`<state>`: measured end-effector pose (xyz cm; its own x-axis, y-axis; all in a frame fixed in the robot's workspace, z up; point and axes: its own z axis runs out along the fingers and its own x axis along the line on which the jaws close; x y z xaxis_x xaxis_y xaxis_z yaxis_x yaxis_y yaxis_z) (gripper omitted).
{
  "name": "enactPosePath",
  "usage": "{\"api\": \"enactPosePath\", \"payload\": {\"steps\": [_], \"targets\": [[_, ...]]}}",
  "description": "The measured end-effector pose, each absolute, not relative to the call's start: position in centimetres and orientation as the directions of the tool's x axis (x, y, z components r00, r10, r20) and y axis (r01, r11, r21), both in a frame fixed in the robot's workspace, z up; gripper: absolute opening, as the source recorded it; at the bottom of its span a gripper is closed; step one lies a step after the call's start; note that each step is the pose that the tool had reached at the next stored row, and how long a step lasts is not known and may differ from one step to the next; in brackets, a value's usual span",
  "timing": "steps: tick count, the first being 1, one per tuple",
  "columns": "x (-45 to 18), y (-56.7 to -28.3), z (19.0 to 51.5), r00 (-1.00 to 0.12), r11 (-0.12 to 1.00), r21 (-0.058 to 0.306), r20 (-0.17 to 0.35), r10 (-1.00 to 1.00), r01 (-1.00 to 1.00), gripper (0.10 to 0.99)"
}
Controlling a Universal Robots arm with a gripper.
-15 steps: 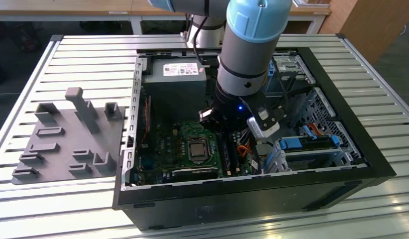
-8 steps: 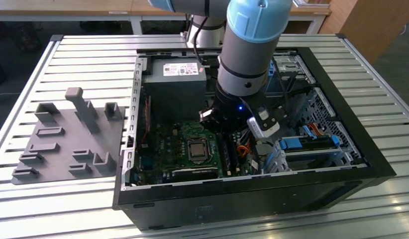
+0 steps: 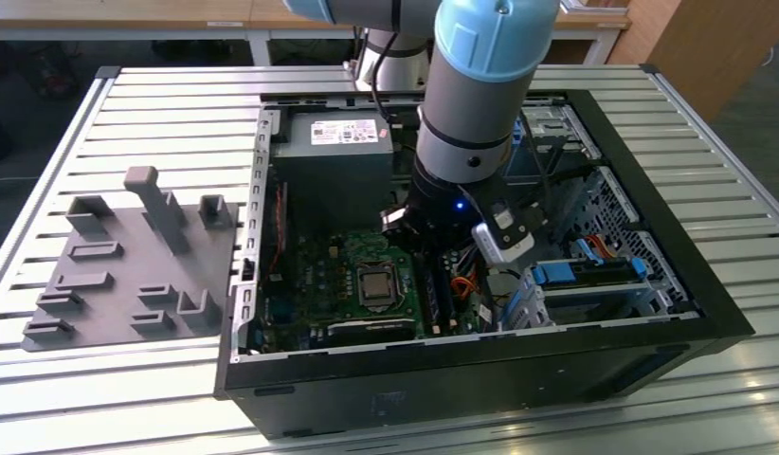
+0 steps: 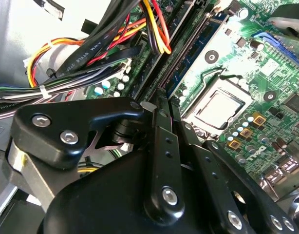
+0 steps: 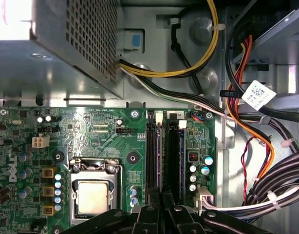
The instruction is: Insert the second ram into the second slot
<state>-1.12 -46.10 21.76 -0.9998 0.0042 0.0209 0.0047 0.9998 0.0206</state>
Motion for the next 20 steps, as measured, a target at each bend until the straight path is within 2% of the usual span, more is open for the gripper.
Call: {"api": "enactPosePath", "payload": {"steps": [11, 12, 13, 14, 15, 20], "targets": [[-1.12, -46.11, 21.62, -1.0, 1.0, 0.02, 0.021, 0.007, 0.007, 0.137], [-1.12, -46.11, 21.62, -1.0, 1.0, 0.02, 0.021, 0.007, 0.007, 0.145], [-1.12, -46.11, 21.62, -1.0, 1.0, 0.02, 0.021, 0.007, 0.007, 0.204], [-1.12, -46.11, 21.62, -1.0, 1.0, 0.02, 0.021, 0.007, 0.007, 0.204], [-1.12, -46.11, 21.62, -1.0, 1.0, 0.02, 0.021, 0.007, 0.007, 0.271], [-1.12, -46.11, 21.92, -1.0, 1.0, 0.021, 0.021, 0.007, 0.007, 0.271]]}}
